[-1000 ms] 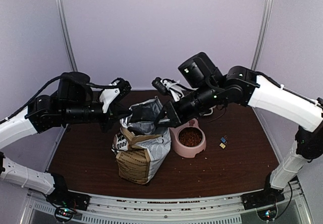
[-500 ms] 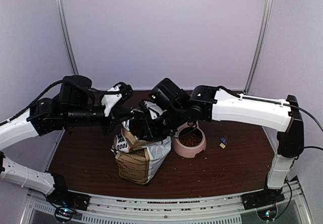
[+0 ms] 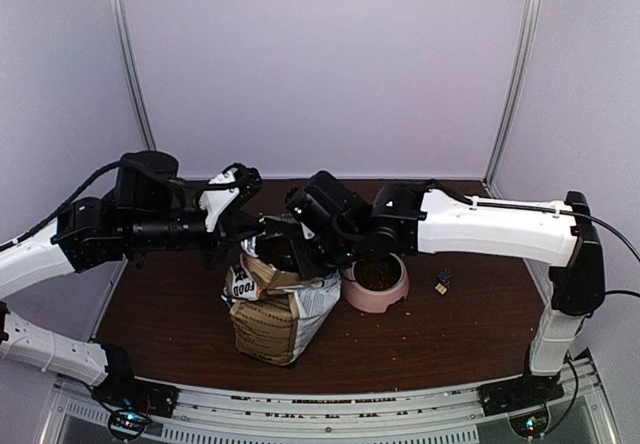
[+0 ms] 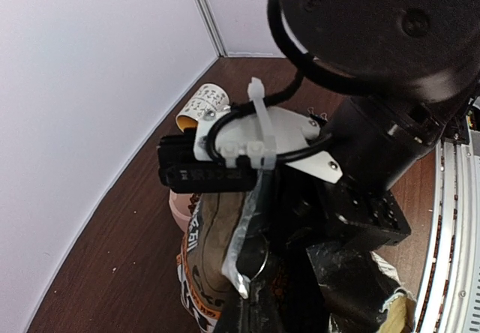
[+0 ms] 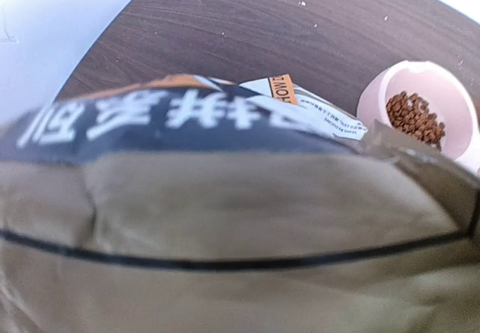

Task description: Serve the pet food

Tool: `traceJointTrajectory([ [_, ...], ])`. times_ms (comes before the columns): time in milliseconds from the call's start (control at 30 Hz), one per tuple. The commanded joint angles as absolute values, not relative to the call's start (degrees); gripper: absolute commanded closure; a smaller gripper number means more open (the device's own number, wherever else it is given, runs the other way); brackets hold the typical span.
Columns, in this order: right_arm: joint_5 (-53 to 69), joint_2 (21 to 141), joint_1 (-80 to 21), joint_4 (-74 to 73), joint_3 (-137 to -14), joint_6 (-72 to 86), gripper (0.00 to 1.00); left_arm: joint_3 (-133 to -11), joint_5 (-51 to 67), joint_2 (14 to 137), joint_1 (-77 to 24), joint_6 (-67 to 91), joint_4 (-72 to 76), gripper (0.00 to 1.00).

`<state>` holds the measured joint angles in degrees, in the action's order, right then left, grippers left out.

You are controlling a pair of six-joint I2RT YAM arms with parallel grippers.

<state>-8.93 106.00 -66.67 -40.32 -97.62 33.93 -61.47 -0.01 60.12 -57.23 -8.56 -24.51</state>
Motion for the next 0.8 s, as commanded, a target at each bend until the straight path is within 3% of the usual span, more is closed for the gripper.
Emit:
traceJointTrajectory([
  [0,-20.1,103.2,-66.8,-37.0,-94.4,25.6,1.00,-62.3,1.6,56.7,-58.4,-9.6,-15.5,1.00],
  [367,-17.0,95.1,-69.6,-24.3,-87.0,6.9,1.00,-59.9,-2.3,55.2,-58.4,-9.7,-12.8,1.00],
  [767,-5.5,85.7,-69.9,-20.2,-80.1,2.2,1.00,-57.1,-10.0,52.6,-58.4,-9.8,-9.3,1.00],
])
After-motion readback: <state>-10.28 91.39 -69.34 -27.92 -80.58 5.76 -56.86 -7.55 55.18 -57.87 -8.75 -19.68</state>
